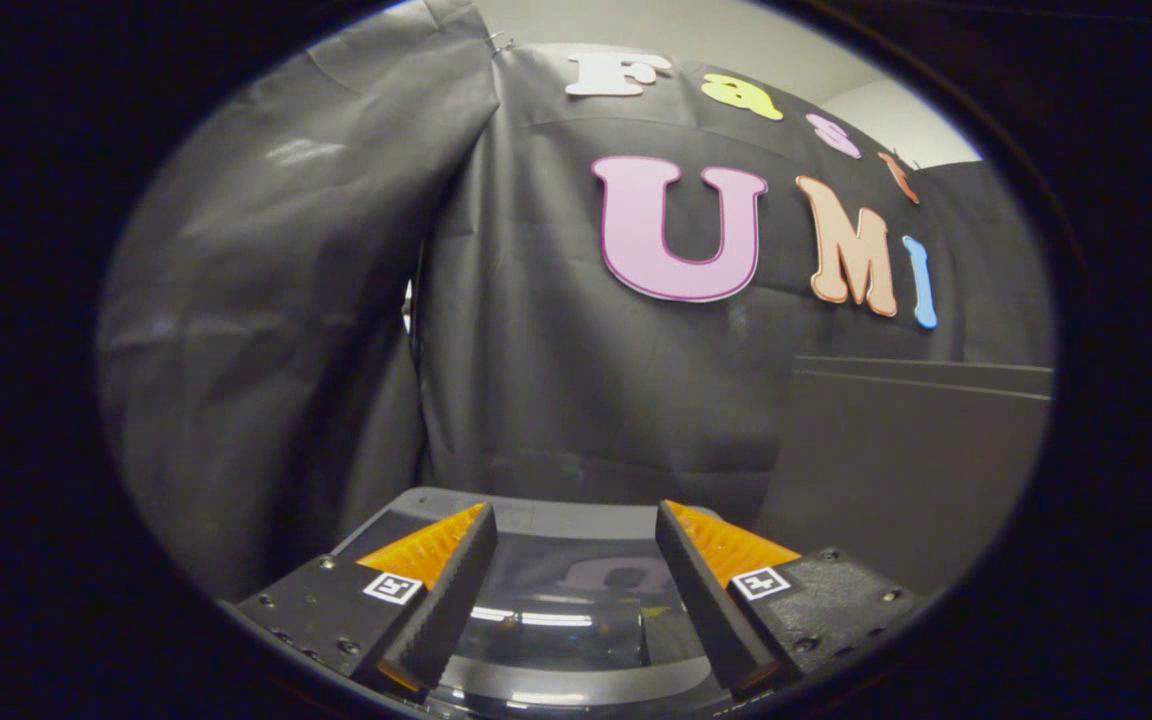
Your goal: Put the clothes into the washing machine and then close the washing machine lid.
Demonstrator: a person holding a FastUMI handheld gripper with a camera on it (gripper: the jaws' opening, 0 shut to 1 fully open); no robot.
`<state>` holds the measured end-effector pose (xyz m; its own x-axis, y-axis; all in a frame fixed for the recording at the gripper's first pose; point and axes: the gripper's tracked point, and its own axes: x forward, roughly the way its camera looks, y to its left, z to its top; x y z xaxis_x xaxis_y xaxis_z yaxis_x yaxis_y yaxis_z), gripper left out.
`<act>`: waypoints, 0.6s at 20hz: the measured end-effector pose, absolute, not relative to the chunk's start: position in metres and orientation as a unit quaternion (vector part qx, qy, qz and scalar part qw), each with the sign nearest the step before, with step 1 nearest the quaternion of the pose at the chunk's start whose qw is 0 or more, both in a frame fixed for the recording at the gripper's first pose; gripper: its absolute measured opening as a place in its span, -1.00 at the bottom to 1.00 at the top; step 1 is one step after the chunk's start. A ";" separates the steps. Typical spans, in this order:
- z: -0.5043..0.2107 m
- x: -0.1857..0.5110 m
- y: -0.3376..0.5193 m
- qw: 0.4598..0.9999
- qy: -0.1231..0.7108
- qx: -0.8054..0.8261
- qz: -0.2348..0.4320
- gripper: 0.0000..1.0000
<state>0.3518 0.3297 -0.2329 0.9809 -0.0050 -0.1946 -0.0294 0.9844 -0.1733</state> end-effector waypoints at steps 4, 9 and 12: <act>-0.247 0.329 0.322 0.990 0.124 -0.070 0.002 0.93; -0.239 0.297 0.318 0.988 0.131 -0.082 0.002 0.93; -0.229 0.283 0.312 0.988 0.132 -0.078 -0.002 0.93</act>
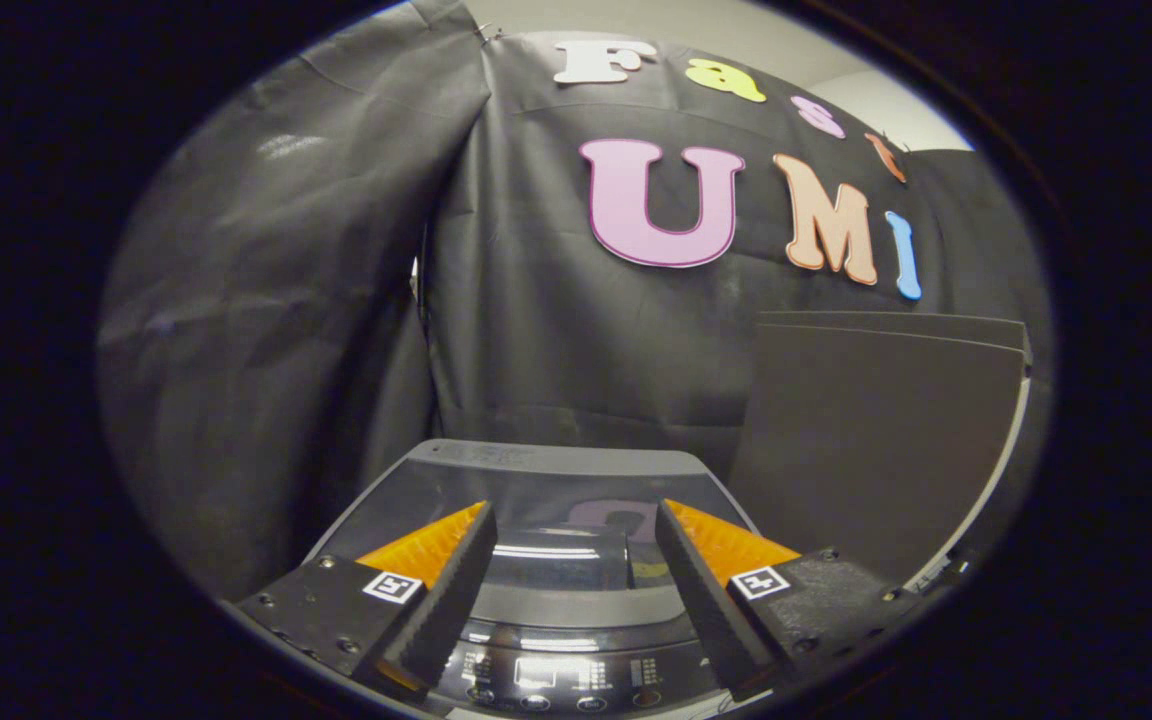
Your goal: Put the clothes into the washing machine and then close the washing machine lid.
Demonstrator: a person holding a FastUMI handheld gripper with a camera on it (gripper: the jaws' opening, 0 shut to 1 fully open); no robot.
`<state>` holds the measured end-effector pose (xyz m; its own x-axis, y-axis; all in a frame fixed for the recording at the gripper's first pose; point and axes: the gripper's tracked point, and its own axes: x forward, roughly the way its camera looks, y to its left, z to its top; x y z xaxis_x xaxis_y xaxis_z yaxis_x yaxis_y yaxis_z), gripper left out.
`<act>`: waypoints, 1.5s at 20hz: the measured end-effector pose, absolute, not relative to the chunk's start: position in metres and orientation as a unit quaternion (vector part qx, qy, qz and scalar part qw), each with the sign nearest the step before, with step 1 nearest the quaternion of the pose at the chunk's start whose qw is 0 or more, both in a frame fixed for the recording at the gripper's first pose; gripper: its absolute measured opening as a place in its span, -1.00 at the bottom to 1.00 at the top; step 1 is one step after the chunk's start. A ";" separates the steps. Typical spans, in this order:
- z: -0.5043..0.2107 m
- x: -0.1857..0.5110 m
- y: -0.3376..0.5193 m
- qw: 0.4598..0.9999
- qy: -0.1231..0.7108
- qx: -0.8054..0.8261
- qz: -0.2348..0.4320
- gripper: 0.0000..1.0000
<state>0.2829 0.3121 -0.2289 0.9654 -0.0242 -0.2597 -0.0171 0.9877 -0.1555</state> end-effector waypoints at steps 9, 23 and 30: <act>-0.170 0.231 0.292 0.992 0.119 -0.035 -0.004 0.93; -0.065 0.150 0.248 0.995 0.092 -0.013 0.022 0.92; -0.035 0.095 0.238 0.996 0.077 0.007 0.051 0.92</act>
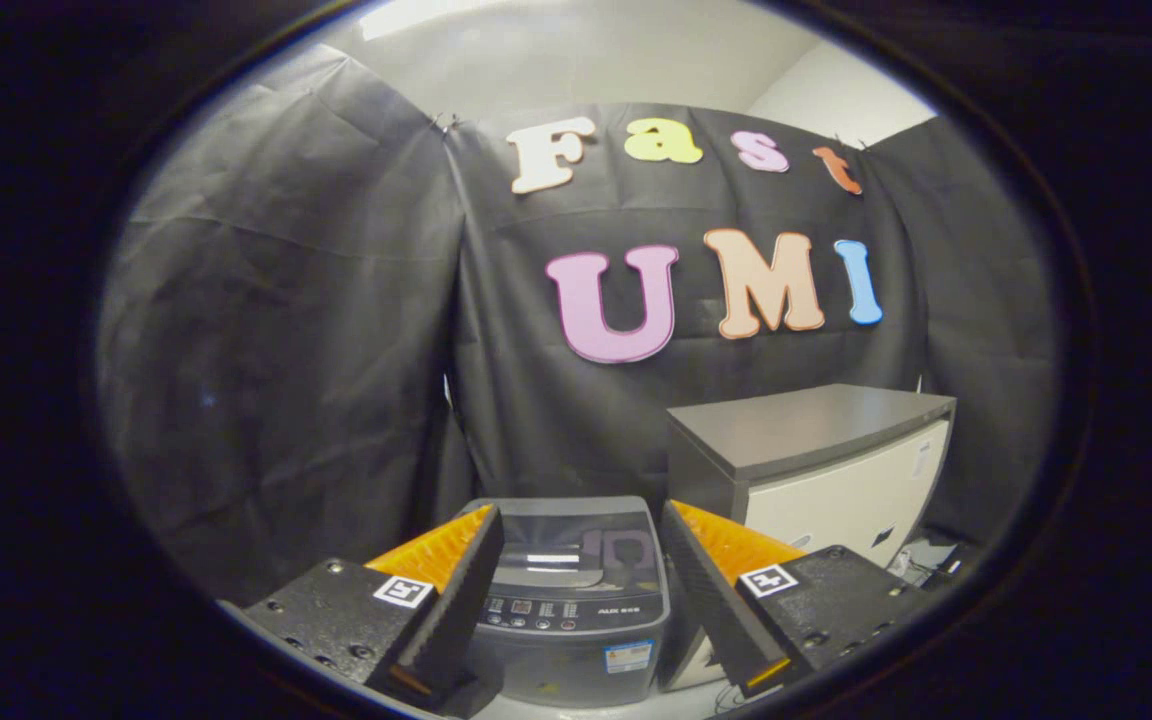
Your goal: Put the clothes into the washing machine and then close the washing machine lid.
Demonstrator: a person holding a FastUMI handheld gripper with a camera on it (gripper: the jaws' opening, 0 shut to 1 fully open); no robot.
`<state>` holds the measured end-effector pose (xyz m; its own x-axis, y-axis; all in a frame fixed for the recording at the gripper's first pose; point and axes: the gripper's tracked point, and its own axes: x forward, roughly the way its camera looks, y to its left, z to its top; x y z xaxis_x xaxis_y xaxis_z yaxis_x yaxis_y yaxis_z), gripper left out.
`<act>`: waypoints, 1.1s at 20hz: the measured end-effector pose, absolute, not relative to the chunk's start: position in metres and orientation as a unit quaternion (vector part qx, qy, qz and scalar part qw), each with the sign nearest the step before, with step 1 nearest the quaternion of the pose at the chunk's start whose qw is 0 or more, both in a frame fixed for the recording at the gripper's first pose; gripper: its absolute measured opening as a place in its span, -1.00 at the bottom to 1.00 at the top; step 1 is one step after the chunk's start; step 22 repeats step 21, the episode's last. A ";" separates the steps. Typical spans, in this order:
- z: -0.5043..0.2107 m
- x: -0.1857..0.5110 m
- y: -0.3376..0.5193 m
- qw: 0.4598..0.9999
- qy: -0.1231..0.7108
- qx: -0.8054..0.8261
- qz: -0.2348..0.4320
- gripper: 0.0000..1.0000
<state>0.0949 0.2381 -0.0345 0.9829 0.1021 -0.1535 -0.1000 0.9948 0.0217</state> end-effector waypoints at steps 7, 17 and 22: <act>-0.012 0.045 0.206 0.997 0.048 0.030 0.042 0.91; 0.008 -0.006 0.193 0.996 0.040 0.029 0.068 0.91; 0.010 -0.019 0.198 0.995 0.041 -0.001 0.094 0.91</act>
